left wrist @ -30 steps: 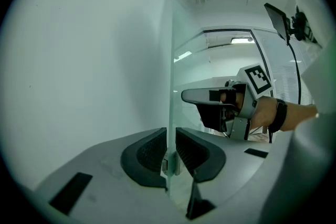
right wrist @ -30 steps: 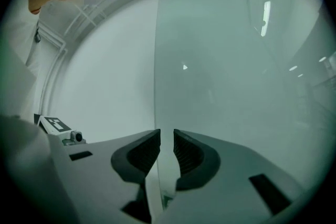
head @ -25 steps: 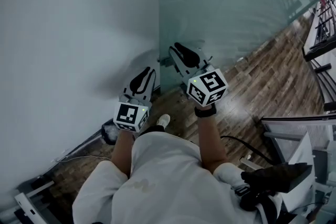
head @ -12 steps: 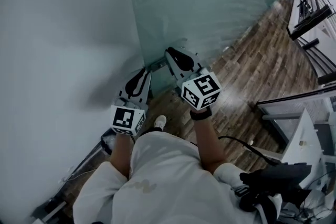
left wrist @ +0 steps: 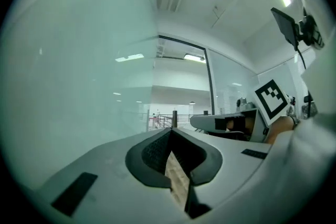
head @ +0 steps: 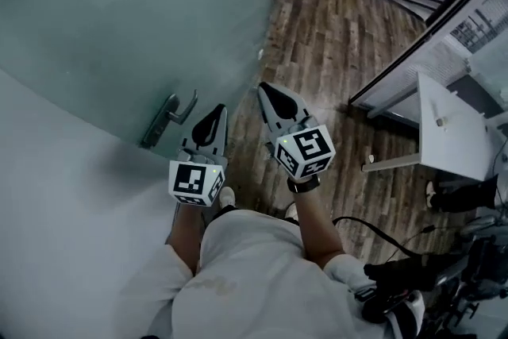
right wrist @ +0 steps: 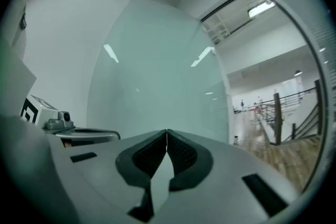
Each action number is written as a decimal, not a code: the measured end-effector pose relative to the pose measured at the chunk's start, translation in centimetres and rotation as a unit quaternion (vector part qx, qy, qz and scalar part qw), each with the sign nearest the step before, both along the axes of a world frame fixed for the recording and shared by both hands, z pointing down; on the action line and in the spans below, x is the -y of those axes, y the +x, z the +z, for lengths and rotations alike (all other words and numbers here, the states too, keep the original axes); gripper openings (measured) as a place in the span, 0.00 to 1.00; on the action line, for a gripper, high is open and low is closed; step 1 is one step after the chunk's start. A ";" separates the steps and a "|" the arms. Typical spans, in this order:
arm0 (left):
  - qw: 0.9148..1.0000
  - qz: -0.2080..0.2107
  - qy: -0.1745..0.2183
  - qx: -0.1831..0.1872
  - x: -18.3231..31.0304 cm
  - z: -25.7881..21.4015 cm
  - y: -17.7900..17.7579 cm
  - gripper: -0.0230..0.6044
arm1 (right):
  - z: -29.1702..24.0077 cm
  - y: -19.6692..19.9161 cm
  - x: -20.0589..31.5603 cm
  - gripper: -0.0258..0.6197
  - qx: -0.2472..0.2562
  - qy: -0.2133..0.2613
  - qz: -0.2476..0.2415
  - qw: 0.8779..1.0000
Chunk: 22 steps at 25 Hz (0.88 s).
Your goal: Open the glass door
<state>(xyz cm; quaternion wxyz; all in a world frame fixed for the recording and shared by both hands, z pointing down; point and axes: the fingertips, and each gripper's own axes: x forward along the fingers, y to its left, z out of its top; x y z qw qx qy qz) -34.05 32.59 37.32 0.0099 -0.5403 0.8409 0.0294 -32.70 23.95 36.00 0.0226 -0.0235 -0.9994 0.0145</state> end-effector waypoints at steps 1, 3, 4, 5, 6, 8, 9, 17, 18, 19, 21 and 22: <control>1.000 0.022 0.003 0.004 2.4 -0.5 1.0 0.04 | -0.2 1.8 2.6 0.05 0.003 0.002 0.035 0.999; 0.998 0.061 0.008 0.015 7.0 -1.5 3.2 0.04 | -0.8 5.7 7.2 0.05 0.008 0.005 0.101 0.995; 0.997 0.078 0.009 0.022 9.1 -1.9 4.4 0.04 | -1.0 7.7 9.2 0.05 0.010 0.007 0.130 0.991; 0.995 0.093 0.010 0.027 11.1 -2.2 5.4 0.04 | -1.3 9.5 11.0 0.05 0.013 0.011 0.158 0.987; 0.994 0.105 0.013 0.031 12.9 -2.4 6.5 0.04 | -1.6 11.3 12.7 0.05 0.016 0.014 0.182 0.983; 0.991 0.127 0.022 0.028 16.3 -2.8 8.7 0.04 | -2.2 14.7 15.8 0.05 0.023 0.020 0.222 0.975; 0.990 0.138 0.027 0.024 18.0 -3.0 9.9 0.04 | -2.5 16.5 17.2 0.05 0.026 0.023 0.240 0.970; 0.977 0.206 0.049 0.018 24.9 -3.6 16.5 0.04 | -4.0 25.1 22.0 0.05 0.043 0.050 0.329 0.942; 0.976 0.209 0.050 0.019 25.7 -3.6 16.9 0.04 | -4.1 25.5 22.6 0.05 0.045 0.053 0.332 0.941; 0.974 0.217 0.053 0.021 26.8 -3.6 17.4 0.04 | -4.2 26.1 23.4 0.05 0.048 0.057 0.342 0.937; 0.969 0.241 0.054 0.027 29.0 -3.7 18.6 0.04 | -4.2 27.6 25.0 0.05 0.056 0.064 0.371 0.925; 0.967 0.247 0.052 0.027 29.6 -3.4 19.0 0.04 | -3.9 28.2 25.3 0.05 0.054 0.066 0.382 0.920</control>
